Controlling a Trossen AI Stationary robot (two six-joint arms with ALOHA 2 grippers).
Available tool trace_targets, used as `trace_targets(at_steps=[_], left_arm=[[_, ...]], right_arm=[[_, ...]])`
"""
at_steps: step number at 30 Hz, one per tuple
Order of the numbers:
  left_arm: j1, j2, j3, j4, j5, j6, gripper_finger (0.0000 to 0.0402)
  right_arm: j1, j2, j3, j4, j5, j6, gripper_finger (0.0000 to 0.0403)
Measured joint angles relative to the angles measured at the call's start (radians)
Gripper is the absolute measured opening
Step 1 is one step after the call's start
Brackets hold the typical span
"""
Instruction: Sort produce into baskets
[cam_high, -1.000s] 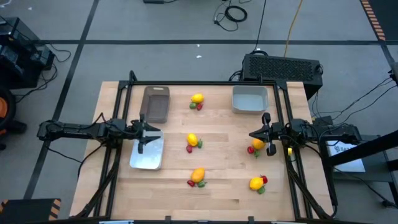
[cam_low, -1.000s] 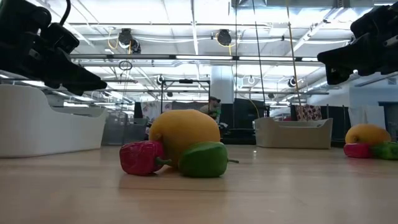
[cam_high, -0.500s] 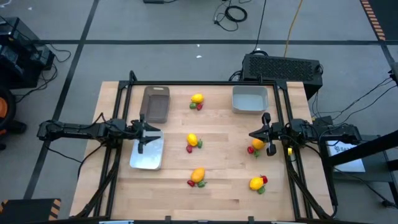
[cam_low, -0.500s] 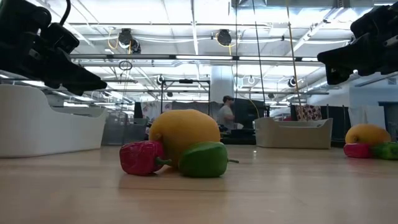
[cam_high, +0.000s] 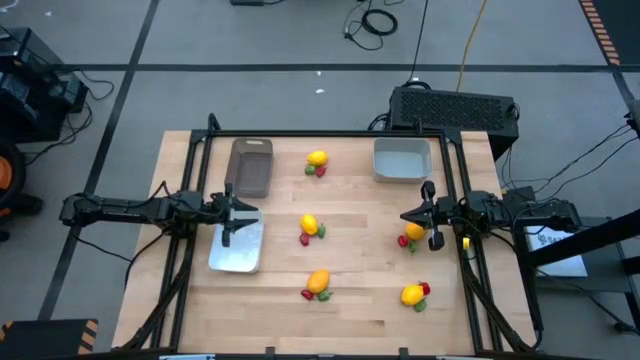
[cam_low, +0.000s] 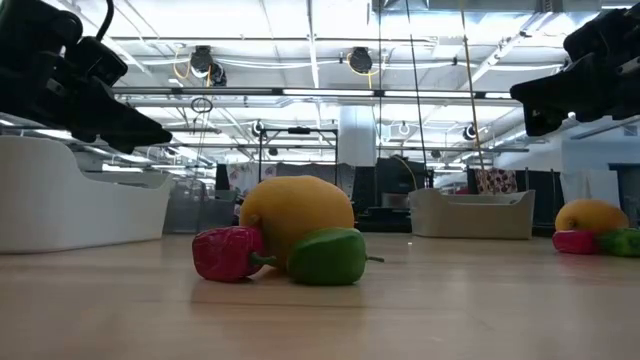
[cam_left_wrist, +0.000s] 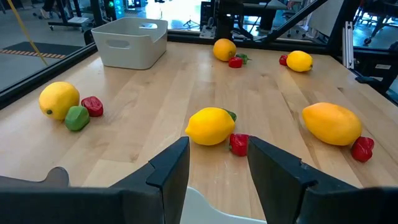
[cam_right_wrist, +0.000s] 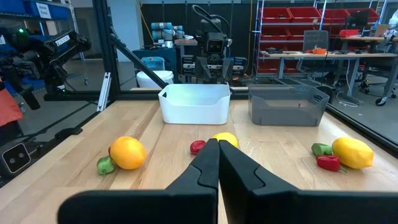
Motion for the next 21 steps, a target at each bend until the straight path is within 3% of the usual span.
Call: trace_targets(at_steps=[21], left_arm=[[0.000, 0.000, 0.000, 0.000, -0.014, -0.001, 0.0168]], right_arm=[[0.000, 0.000, 0.000, 0.000, 0.000, 0.000, 0.0000]])
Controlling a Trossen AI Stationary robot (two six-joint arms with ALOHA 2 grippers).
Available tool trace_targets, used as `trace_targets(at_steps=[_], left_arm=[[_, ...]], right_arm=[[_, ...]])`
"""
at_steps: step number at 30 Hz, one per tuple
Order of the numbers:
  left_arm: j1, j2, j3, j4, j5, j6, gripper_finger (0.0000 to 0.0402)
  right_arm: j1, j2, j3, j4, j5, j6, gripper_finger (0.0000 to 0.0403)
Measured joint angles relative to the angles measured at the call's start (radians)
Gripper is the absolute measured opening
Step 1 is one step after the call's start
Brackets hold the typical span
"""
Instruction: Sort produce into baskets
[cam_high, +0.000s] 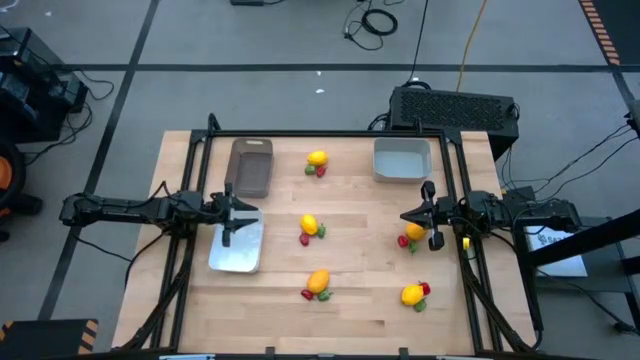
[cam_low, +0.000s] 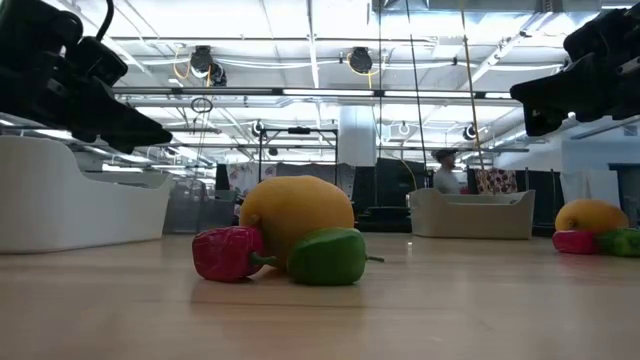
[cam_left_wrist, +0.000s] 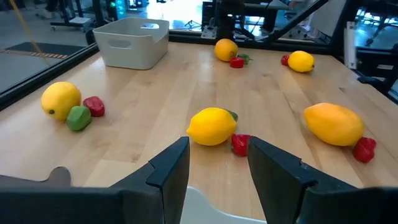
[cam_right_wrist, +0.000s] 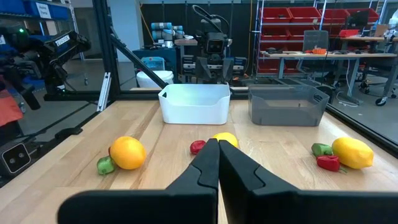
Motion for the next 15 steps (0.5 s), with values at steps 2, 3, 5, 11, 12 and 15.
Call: trace_targets(at_steps=[2, 3, 5, 11, 12, 15], left_arm=[[0.000, 0.000, 0.000, 0.003, -0.041, 0.001, 0.0168], [0.000, 0.000, 0.000, 0.006, -0.071, 0.020, 0.0168], [0.000, 0.000, 0.000, 0.008, -0.116, 0.064, 0.0168], [0.000, 0.000, 0.000, 0.012, -0.125, 0.089, 0.0168], [0.000, 0.000, 0.000, 0.016, -0.124, 0.079, 0.0168], [0.000, 0.000, 0.000, 0.080, -0.123, -0.042, 0.0168]], right_arm=[[0.000, 0.000, 0.000, 0.001, 0.000, 0.000, 0.0000], [0.000, 0.000, 0.000, 0.002, 0.000, 0.000, 0.0000], [0.000, 0.000, 0.000, 0.014, 0.000, 0.000, 0.0000], [0.000, 0.000, 0.000, 0.039, 0.035, -0.006, 0.0000], [0.000, 0.000, 0.000, 0.044, 0.035, -0.004, 0.0000], [0.000, 0.007, 0.000, 0.053, 0.035, 0.006, 0.0000]])
